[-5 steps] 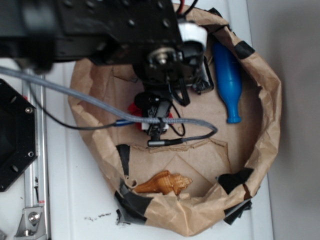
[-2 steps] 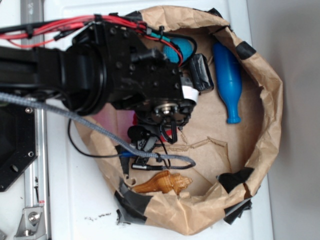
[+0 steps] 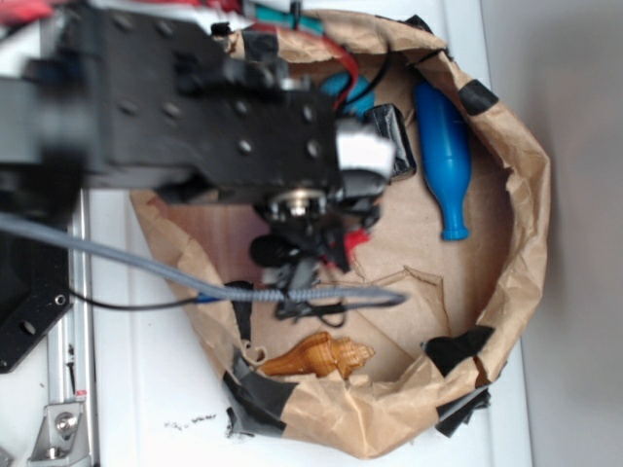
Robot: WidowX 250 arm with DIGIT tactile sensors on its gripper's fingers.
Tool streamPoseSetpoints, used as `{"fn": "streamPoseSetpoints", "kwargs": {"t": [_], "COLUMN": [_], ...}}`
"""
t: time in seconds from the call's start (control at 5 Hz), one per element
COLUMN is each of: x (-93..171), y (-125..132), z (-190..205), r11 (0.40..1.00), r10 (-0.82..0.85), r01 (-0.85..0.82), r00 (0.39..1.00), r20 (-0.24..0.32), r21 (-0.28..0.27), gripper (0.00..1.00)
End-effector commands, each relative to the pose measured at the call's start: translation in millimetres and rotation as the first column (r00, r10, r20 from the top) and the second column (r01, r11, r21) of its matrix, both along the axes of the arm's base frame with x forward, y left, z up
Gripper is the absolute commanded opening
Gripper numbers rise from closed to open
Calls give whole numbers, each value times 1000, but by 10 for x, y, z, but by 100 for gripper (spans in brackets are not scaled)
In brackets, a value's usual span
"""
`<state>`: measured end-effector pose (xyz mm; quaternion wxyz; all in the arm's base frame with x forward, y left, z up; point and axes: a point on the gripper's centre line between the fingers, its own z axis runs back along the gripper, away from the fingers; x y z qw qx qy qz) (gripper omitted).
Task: Grab the red paper.
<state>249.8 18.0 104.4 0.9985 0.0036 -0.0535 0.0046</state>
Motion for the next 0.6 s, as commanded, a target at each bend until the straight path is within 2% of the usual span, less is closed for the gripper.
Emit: {"fn": "streamPoseSetpoints", "kwargs": {"t": [0.0,0.2,0.4], "x": [8,-105,-128], "y": [-67,-119,-106], "z": [687,649,634], "r11": [992,952,940], "r10": [126,295,328], "r01": [-126,-298,-332], "r00": [991,954,943], "r20": [-39,-53,-64], "r21": [2,-63,-80], "gripper": [0,0,0]}}
